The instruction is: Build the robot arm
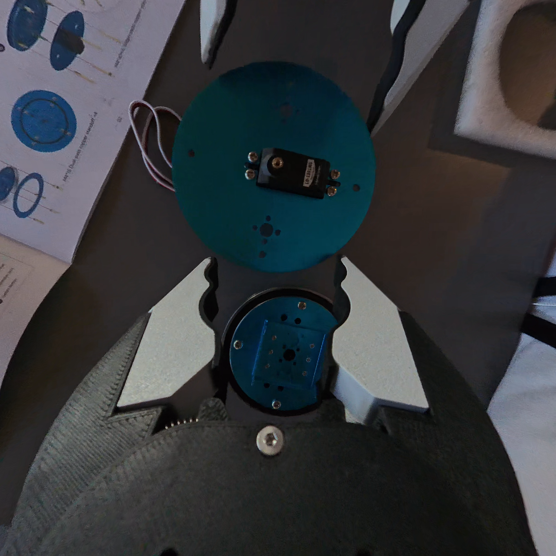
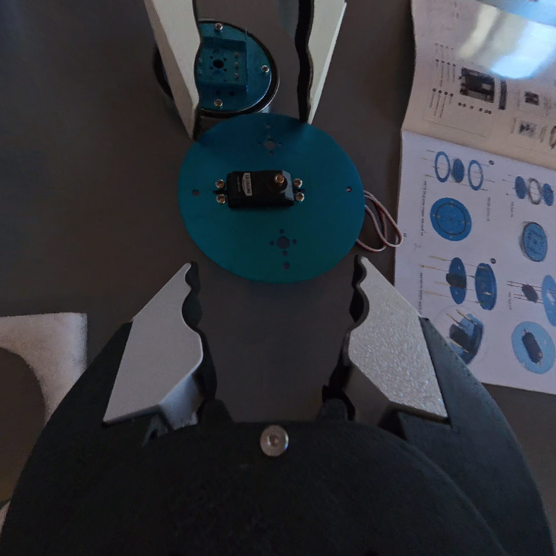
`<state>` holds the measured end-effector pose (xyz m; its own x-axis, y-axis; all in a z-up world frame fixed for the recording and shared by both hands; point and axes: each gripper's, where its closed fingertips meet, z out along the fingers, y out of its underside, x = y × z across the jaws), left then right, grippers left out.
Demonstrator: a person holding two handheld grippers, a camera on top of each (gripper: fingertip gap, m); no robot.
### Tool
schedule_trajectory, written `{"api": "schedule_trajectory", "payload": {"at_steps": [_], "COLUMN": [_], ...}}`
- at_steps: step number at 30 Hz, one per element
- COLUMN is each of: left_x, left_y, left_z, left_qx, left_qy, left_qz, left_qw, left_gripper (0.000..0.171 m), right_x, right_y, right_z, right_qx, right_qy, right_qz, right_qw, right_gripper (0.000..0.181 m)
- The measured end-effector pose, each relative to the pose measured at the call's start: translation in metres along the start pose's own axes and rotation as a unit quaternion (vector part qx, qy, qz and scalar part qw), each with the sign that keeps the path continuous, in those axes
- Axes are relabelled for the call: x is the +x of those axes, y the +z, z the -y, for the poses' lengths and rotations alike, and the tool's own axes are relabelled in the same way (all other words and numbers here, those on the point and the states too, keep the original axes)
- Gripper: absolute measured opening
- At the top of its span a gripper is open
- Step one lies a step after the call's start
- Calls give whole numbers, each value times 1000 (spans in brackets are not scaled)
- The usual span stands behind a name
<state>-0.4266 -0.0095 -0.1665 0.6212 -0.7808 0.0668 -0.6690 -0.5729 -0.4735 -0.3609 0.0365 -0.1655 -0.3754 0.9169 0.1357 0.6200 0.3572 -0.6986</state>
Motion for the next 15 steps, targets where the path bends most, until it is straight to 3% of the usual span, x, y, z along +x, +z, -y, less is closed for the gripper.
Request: {"api": "schedule_trajectory", "payload": {"at_steps": [5,15], "left_x": [-5,-25], "left_y": [5,1], "left_z": [-2,-9], "left_qx": [-22,-57], "left_qy": [34,65], "left_qz": [8,-17], "left_qw": [999,996], "left_gripper": [78,73], "right_x": [-2,-22], "right_y": [-1,-13], "right_z": [-3,-11], "right_qx": [-21,-54], "right_qy": [33,46], "right_qz": [-3,-21], "right_qw": [999,997], "right_gripper": [86,75]}}
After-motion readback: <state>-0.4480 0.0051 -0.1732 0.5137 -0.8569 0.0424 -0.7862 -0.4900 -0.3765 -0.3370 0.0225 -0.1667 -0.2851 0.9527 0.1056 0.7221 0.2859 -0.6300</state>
